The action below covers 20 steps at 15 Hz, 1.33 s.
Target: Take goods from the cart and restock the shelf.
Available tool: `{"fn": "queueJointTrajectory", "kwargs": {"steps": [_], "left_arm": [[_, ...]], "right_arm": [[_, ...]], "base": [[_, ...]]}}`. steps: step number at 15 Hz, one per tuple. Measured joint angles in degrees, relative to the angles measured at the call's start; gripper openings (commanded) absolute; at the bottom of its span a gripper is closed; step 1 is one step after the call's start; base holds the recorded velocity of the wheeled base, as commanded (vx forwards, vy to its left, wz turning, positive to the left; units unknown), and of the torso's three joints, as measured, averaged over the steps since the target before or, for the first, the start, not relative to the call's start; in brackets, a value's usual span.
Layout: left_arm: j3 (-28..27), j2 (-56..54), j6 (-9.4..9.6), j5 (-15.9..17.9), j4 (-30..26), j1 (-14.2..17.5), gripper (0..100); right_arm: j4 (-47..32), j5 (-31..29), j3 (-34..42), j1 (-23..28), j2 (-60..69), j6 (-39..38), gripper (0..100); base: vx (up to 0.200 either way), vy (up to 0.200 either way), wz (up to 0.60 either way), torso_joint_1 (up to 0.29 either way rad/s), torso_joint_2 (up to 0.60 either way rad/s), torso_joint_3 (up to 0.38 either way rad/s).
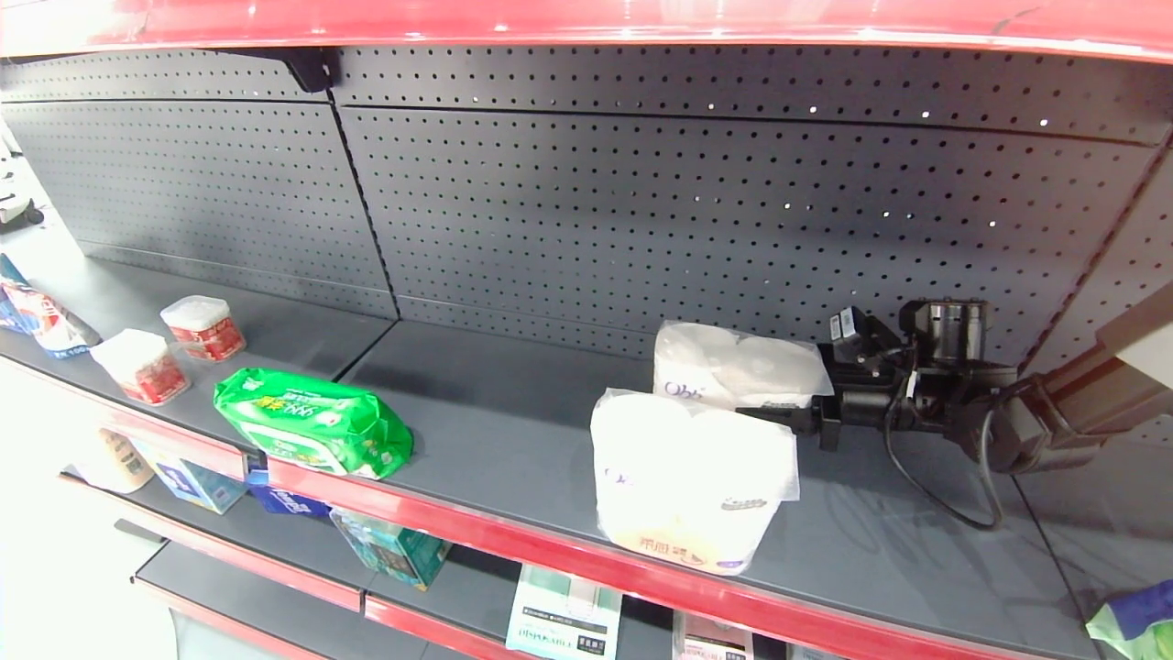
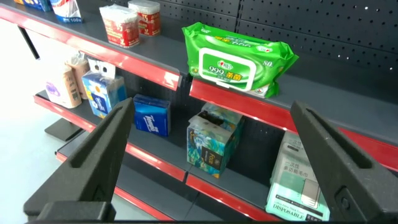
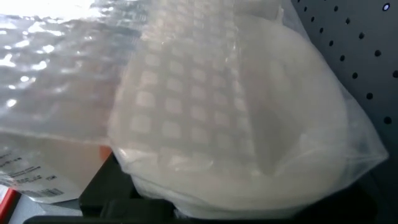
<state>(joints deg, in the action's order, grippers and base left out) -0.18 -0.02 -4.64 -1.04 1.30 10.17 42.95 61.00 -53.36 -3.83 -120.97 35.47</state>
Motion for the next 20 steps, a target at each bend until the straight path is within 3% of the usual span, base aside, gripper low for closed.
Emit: {"fn": "queueJointTrajectory", "kwargs": {"steps": [6,7,15,20], "left_arm": [[0.0,0.0,0.0,0.0,0.0,0.0,100],[0.0,0.0,0.0,0.0,0.0,0.0,100],[0.0,0.0,0.0,0.0,0.0,0.0,100],[0.0,0.0,0.0,0.0,0.0,0.0,100]], "right_arm": [[0.0,-1.2,0.0,0.0,-0.1,0.4,0],[0.0,-1.2,0.0,0.0,-0.1,0.5,100],[-0.4,-1.5,1.1,0.0,2.0,0.0,100],[-0.5,-4.7,7.8,1.3,7.5,-2.2,100]], "base": [[0.0,0.0,0.0,0.0,0.0,0.0],[0.0,0.0,0.0,0.0,0.0,0.0],[0.0,0.0,0.0,0.0,0.0,0.0],[0.0,0.0,0.0,0.0,0.0,0.0]]}}
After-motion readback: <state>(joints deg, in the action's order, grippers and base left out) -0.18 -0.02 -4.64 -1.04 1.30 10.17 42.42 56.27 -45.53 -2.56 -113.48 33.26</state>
